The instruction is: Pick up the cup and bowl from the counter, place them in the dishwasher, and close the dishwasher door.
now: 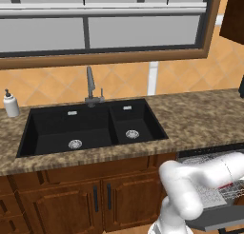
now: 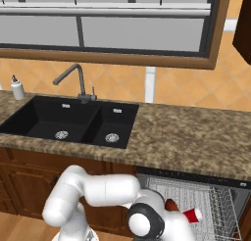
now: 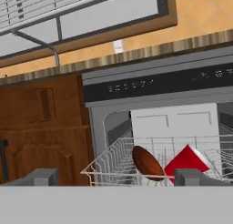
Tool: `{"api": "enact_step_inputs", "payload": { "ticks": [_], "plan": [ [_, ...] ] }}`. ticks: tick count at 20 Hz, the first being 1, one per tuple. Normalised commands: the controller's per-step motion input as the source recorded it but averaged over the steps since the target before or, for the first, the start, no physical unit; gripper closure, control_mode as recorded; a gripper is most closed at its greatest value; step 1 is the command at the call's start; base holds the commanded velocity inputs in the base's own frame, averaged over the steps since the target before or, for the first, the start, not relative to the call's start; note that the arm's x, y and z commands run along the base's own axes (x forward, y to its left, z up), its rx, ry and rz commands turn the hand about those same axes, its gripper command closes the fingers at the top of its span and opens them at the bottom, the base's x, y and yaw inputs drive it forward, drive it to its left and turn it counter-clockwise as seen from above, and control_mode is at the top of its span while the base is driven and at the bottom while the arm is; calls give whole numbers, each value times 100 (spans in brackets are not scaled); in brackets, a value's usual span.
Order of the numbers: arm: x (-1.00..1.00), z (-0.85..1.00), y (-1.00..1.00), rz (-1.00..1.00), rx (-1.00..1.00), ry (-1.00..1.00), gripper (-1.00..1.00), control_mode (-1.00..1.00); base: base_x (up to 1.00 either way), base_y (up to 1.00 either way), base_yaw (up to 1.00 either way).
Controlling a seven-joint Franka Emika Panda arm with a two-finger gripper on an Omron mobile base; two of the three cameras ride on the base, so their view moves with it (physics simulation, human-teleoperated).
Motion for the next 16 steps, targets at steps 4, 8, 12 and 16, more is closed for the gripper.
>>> {"api": "enact_step_inputs", "payload": {
  "ticks": [4, 8, 12, 16],
  "plan": [
    [0, -55, -24, -6, 8, -14, -100, -100, 0, 0, 0],
    [0, -57, -47, -1, 5, -13, -100, -100, 0, 0, 0],
    [1, -79, -60, 0, 2, -4, -100, -100, 0, 0, 0],
    [5, -89, -61, 0, 0, -2, -100, -100, 0, 0, 0]
  ]
}}
